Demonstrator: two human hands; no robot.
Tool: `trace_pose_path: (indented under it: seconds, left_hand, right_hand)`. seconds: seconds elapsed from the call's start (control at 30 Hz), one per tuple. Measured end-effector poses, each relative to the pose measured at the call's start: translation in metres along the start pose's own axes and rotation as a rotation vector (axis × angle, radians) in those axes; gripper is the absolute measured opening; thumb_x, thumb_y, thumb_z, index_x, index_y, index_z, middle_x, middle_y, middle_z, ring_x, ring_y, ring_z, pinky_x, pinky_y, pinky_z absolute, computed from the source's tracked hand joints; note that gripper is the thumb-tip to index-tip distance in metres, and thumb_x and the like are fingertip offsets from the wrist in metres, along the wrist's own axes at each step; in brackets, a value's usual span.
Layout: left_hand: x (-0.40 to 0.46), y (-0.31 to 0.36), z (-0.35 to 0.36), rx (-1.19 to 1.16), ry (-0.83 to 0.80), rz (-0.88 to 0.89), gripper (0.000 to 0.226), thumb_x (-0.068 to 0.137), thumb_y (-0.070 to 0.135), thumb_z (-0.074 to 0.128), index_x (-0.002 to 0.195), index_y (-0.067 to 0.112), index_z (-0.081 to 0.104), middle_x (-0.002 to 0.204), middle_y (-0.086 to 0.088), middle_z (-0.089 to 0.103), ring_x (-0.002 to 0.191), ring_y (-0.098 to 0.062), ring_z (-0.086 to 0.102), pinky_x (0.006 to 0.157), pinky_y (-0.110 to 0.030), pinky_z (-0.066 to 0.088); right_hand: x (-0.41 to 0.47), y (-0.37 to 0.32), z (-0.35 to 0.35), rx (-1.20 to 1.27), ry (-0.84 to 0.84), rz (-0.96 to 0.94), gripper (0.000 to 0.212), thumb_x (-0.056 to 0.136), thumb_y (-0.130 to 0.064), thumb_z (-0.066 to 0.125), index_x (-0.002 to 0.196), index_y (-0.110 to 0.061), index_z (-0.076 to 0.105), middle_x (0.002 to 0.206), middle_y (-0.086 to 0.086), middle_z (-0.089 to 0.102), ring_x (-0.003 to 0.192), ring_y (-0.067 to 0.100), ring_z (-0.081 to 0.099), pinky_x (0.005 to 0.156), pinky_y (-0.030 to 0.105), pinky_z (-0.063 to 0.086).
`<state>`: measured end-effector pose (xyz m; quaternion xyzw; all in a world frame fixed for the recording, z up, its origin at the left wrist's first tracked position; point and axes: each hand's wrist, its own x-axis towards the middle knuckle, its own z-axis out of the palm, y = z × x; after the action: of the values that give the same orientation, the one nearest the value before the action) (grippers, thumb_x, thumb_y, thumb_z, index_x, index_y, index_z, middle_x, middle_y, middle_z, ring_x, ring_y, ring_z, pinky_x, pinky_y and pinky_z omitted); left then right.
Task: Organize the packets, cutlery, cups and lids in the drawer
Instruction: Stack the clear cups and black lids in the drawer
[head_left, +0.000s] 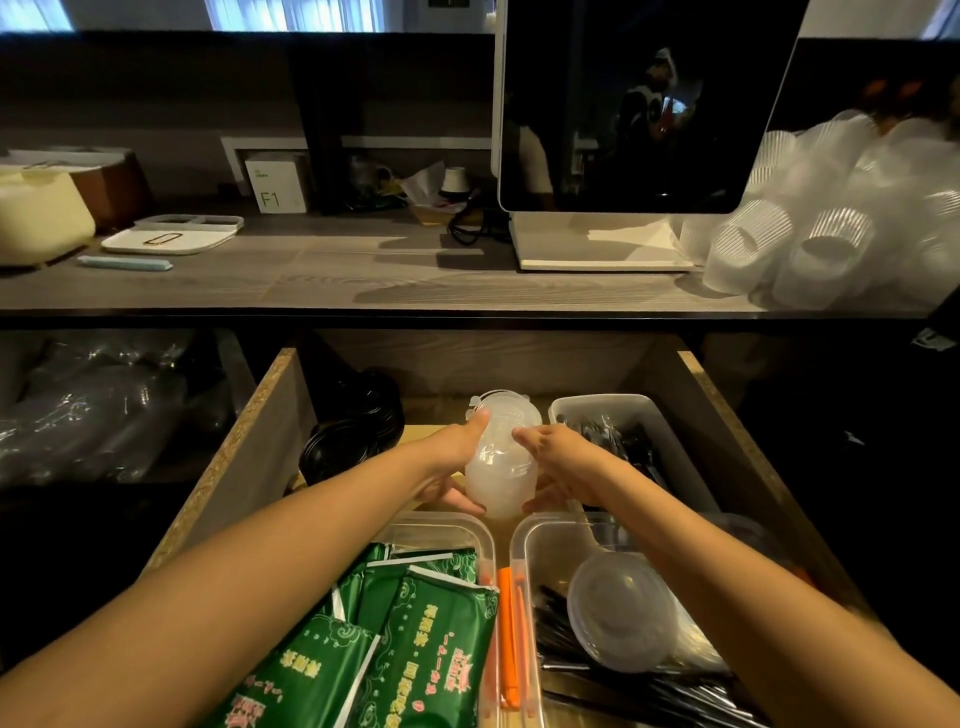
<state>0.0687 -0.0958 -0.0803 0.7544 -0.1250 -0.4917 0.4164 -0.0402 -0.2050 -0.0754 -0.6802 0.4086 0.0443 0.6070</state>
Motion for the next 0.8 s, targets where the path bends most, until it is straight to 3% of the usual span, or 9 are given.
trace_pose_path:
  seconds: [0.2, 0.27, 0.33, 0.4, 0.47, 0.53, 0.6, 0.67, 0.8]
  left_hand:
    - [-0.008, 0.002, -0.001, 0.152, 0.059, 0.022, 0.074, 0.098, 0.07, 0.021, 0.137, 0.013, 0.05, 0.115, -0.015, 0.061, 0.088, -0.032, 0.071, 0.082, -0.047, 0.062]
    - [-0.01, 0.003, -0.001, 0.271, 0.161, 0.076, 0.075, 0.1, 0.067, 0.022, 0.134, 0.009, 0.055, 0.122, -0.013, 0.064, 0.097, -0.03, 0.066, 0.078, -0.044, 0.059]
    - [-0.015, 0.004, 0.0, 0.257, 0.258, 0.14, 0.068, 0.102, 0.062, 0.027, 0.131, 0.009, 0.059, 0.124, -0.011, 0.066, 0.103, -0.028, 0.063, 0.069, -0.037, 0.053]
    - [-0.026, 0.01, 0.002, 0.151, 0.334, 0.219, 0.053, 0.103, 0.053, 0.033, 0.115, 0.012, 0.065, 0.111, -0.007, 0.068, 0.097, -0.024, 0.061, 0.073, -0.038, 0.053]
    - [-0.045, 0.019, 0.004, 0.176, 0.434, 0.369, 0.042, 0.104, 0.042, 0.037, 0.095, 0.013, 0.067, 0.103, -0.008, 0.067, 0.096, -0.025, 0.061, 0.087, -0.042, 0.051]
    - [-0.067, 0.023, 0.01, 0.219, 0.498, 0.522, 0.042, 0.104, 0.035, 0.039, 0.099, 0.005, 0.068, 0.107, -0.012, 0.068, 0.104, -0.03, 0.061, 0.095, -0.044, 0.048]
    - [-0.087, 0.023, 0.02, 0.199, 0.46, 0.614, 0.04, 0.103, 0.034, 0.04, 0.106, 0.004, 0.068, 0.11, -0.013, 0.067, 0.107, -0.03, 0.06, 0.098, -0.048, 0.048]
    - [-0.103, 0.018, 0.036, 0.153, 0.358, 0.637, 0.034, 0.103, 0.033, 0.042, 0.104, 0.011, 0.068, 0.107, -0.006, 0.066, 0.106, -0.025, 0.06, 0.099, -0.046, 0.049]
    - [-0.127, 0.003, 0.072, -0.022, 0.146, 0.51, 0.025, 0.103, 0.029, 0.044, 0.091, 0.017, 0.063, 0.097, -0.004, 0.059, 0.09, -0.019, 0.055, 0.08, -0.03, 0.045]
  right_hand:
    - [-0.013, -0.004, 0.004, -0.047, 0.072, -0.025, 0.046, 0.098, -0.042, 0.053, 0.13, -0.009, 0.05, 0.118, 0.016, 0.059, 0.098, 0.033, 0.066, 0.07, 0.04, 0.062]
    - [-0.018, -0.004, 0.0, -0.179, 0.12, -0.139, 0.042, 0.099, -0.035, 0.053, 0.135, -0.013, 0.05, 0.113, 0.013, 0.058, 0.09, 0.028, 0.066, 0.06, 0.032, 0.061]
    - [-0.022, -0.004, -0.005, -0.221, 0.18, -0.232, 0.039, 0.1, -0.03, 0.053, 0.135, -0.012, 0.052, 0.104, 0.012, 0.057, 0.082, 0.025, 0.065, 0.063, 0.034, 0.061]
    - [-0.03, -0.007, -0.011, -0.095, 0.264, -0.253, 0.048, 0.098, -0.046, 0.051, 0.114, -0.003, 0.063, 0.089, 0.011, 0.06, 0.077, 0.023, 0.063, 0.072, 0.04, 0.061]
    - [-0.04, -0.013, -0.018, -0.024, 0.308, -0.268, 0.048, 0.097, -0.052, 0.047, 0.097, -0.007, 0.064, 0.086, 0.007, 0.061, 0.08, 0.02, 0.061, 0.078, 0.041, 0.059]
    - [-0.057, -0.017, -0.026, 0.007, 0.287, -0.29, 0.04, 0.099, -0.049, 0.045, 0.088, -0.014, 0.061, 0.093, 0.009, 0.064, 0.087, 0.021, 0.061, 0.088, 0.042, 0.057]
    - [-0.077, -0.017, -0.034, 0.02, 0.251, -0.278, 0.032, 0.101, -0.043, 0.045, 0.087, -0.018, 0.059, 0.095, 0.007, 0.063, 0.09, 0.02, 0.059, 0.091, 0.039, 0.054]
    - [-0.095, -0.006, -0.041, -0.026, 0.229, -0.243, 0.029, 0.102, -0.038, 0.046, 0.092, -0.016, 0.062, 0.086, 0.003, 0.06, 0.087, 0.018, 0.058, 0.083, 0.032, 0.051]
    - [-0.125, 0.029, -0.054, -0.126, 0.243, -0.234, 0.02, 0.097, -0.028, 0.057, 0.085, -0.015, 0.066, 0.079, 0.005, 0.064, 0.076, 0.019, 0.06, 0.077, 0.035, 0.054]
